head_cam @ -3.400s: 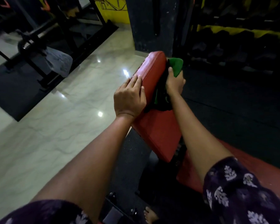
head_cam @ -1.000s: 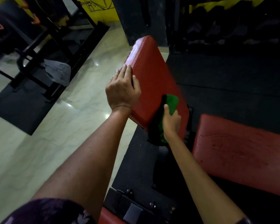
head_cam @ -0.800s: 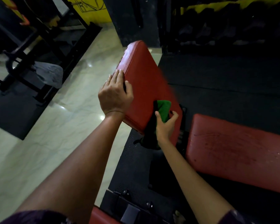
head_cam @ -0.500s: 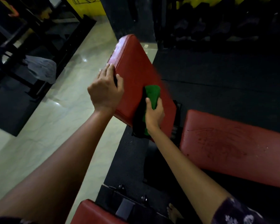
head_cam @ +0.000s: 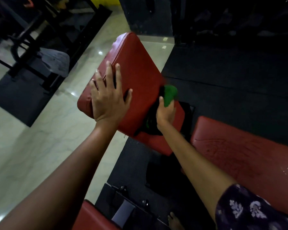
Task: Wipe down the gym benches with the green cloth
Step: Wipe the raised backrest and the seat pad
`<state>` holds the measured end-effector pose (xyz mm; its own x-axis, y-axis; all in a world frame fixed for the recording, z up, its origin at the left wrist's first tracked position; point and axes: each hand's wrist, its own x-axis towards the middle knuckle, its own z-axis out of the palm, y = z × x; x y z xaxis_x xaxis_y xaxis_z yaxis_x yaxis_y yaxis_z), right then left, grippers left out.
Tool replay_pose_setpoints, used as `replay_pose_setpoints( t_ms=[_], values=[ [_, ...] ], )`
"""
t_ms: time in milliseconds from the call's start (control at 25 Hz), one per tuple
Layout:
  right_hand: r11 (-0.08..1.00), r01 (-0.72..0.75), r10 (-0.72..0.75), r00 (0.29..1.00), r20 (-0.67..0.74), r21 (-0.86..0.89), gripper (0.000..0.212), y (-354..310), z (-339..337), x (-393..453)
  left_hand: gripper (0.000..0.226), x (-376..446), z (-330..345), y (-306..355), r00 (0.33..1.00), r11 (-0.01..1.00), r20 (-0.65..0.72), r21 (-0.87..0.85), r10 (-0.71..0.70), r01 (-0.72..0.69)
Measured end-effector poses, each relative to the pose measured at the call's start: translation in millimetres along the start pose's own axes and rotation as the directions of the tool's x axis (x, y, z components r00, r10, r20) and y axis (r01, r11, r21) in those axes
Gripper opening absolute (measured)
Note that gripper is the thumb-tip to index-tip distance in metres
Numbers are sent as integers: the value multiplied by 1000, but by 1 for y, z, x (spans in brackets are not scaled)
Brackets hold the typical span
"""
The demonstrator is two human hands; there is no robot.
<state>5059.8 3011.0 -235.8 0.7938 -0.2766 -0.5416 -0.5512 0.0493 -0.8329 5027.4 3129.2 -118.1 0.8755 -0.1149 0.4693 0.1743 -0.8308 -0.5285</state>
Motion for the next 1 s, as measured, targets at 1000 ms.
replay_pose_setpoints(
  t_ms=[1000],
  values=[
    [969,-238,239,971,7,-63,61,62,-21,47,53,7,2,9,1000,999,25,-46,1,0]
  ],
)
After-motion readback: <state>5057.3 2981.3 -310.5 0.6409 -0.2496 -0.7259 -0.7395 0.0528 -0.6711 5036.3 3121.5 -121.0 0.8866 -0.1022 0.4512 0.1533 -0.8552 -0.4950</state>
